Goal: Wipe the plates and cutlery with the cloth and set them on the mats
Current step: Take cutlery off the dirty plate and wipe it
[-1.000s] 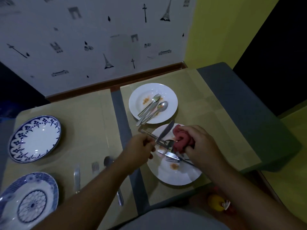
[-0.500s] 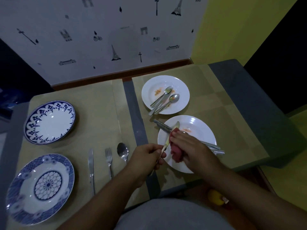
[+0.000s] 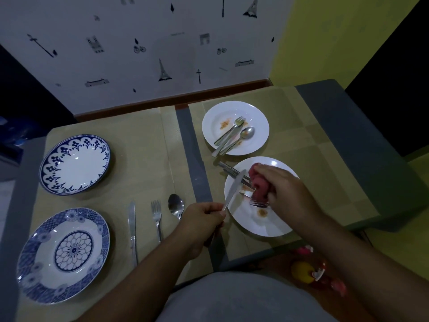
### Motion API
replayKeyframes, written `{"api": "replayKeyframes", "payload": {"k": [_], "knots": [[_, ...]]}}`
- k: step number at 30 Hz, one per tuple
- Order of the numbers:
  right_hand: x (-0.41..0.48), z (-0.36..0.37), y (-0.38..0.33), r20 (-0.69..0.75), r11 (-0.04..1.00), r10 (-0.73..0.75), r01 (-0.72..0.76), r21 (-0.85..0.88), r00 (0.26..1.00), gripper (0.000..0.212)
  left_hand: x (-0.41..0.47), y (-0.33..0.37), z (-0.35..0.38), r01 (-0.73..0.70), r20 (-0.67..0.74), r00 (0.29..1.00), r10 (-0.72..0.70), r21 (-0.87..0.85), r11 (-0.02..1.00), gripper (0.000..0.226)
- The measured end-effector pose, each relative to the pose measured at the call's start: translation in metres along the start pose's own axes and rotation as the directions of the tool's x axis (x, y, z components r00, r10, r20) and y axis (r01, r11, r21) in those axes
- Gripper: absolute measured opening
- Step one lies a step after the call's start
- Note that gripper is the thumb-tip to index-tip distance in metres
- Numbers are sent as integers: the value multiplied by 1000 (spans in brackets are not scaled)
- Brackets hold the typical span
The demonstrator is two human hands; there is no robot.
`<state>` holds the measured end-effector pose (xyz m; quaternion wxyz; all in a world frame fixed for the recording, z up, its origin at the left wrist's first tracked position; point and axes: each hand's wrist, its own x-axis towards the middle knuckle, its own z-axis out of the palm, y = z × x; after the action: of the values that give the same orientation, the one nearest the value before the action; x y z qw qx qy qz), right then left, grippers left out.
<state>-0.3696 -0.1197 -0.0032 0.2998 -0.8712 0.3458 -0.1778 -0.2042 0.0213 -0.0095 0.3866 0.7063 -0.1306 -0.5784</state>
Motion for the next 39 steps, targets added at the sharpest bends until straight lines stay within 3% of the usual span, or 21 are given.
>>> {"api": "replayKeyframes", "payload": {"k": [4,8,13,19,23,28,31,35,39], "knots": [[-16,25,-7,158,986,-141,153,-64,977,53,2,2,3,16,31,999,-14,-71,997,18],[-13,36,4,333,931,-304,353,-95,893,64,1,1,8,-19,24,1000,20,-32,999,20],[15,23,15,166,992,-61,79,-98,984,49,3,-1,8,-42,-11,999,41,-53,998,22],[-7,32,14,334,943,-274,320,-93,902,64,4,1,4,-58,9,998,59,-90,994,24],[22,23,21,119,988,-93,106,-110,989,50,5,4,4,-1,11,1000,3,-187,982,22],[34,4,14,0,999,24,-24,-24,1000,65,8,5,1,66,25,998,-61,-291,954,22],[26,3,4,18,998,-62,62,8,998,63,8,2,0,87,6,996,-90,-317,944,21],[5,29,1,250,962,-249,268,-46,936,61,5,1,-1,86,27,996,-82,-287,954,23],[0,47,7,338,944,-274,318,-82,900,62,4,-1,0,63,13,998,-61,-215,975,21]]}}
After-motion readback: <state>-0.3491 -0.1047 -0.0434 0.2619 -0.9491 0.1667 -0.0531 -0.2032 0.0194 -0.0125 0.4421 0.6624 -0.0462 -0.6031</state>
